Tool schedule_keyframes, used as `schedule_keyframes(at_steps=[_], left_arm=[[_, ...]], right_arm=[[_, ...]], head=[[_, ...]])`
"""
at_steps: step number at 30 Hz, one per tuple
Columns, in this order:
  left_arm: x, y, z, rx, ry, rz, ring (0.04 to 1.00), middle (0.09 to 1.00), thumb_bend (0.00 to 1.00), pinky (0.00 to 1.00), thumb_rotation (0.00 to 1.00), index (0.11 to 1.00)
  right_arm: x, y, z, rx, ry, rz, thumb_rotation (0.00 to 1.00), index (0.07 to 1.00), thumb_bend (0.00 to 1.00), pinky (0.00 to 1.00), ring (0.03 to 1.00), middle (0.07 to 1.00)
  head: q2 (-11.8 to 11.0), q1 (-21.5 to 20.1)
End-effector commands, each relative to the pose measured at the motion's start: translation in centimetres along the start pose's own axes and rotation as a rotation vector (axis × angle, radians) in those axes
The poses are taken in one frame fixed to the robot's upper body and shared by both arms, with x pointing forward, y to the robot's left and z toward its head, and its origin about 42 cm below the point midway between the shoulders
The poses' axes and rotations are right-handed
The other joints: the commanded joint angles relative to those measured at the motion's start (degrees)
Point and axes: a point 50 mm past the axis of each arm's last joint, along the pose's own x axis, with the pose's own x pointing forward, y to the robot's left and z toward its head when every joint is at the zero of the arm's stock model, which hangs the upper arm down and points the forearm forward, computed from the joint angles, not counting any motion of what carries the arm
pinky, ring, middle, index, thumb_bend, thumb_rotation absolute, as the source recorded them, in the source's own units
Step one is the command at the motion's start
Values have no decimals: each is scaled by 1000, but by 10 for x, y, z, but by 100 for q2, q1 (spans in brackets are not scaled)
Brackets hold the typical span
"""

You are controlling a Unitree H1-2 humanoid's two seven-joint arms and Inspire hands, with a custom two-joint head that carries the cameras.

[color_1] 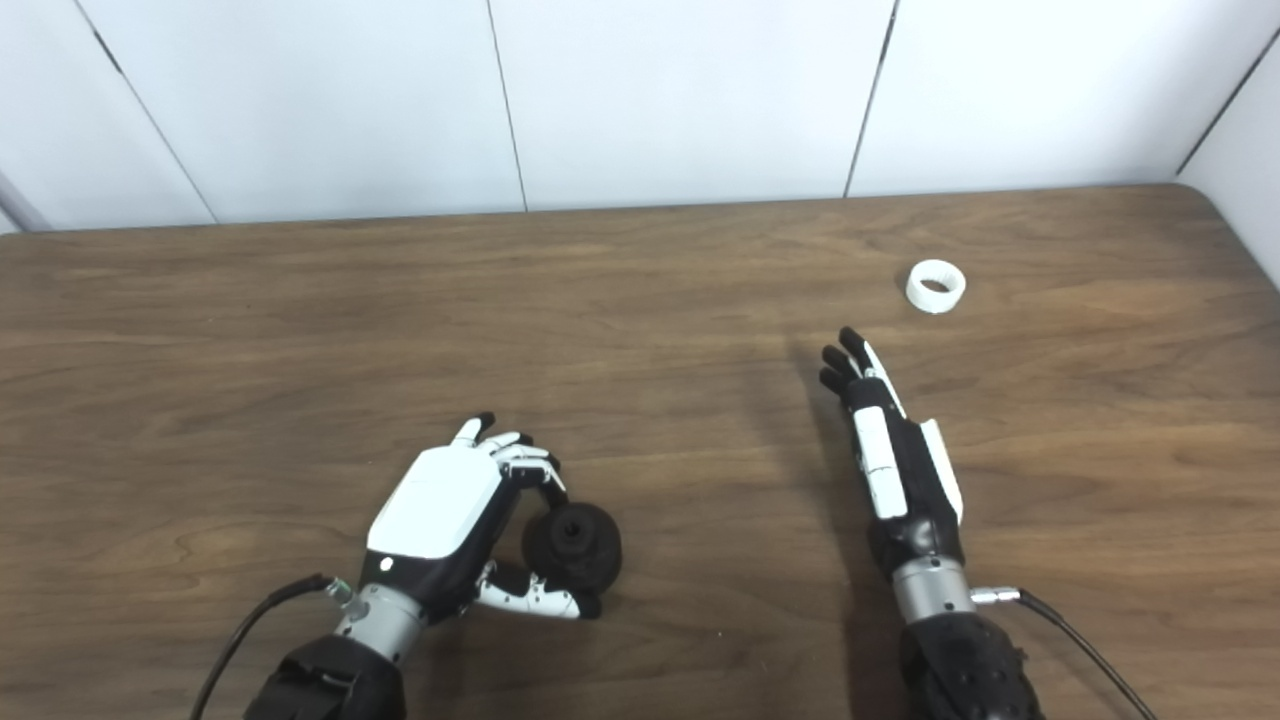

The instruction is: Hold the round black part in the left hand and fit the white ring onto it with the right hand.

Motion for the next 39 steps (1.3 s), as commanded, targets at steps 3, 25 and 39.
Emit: schedule_keyframes(at_steps=[3,25,39], left_arm=[[-9,-7,-1,4,14,-36,877,762,524,1000,55,484],[-22,-19,-20,3,62,-73,864,759,525,1000,55,483],[-30,-18,-40,-6,41,-53,865,762,524,1000,52,483]], right_arm=[[-4,3,8,12,-24,22,978,938,582,970,919,916],[10,-14,63,-35,-102,-33,645,871,539,903,935,927],[58,-56,116,-598,-164,-312,299,717,784,792,828,806]], head=[[17,-21],[-205,-761],[-374,-1664]])
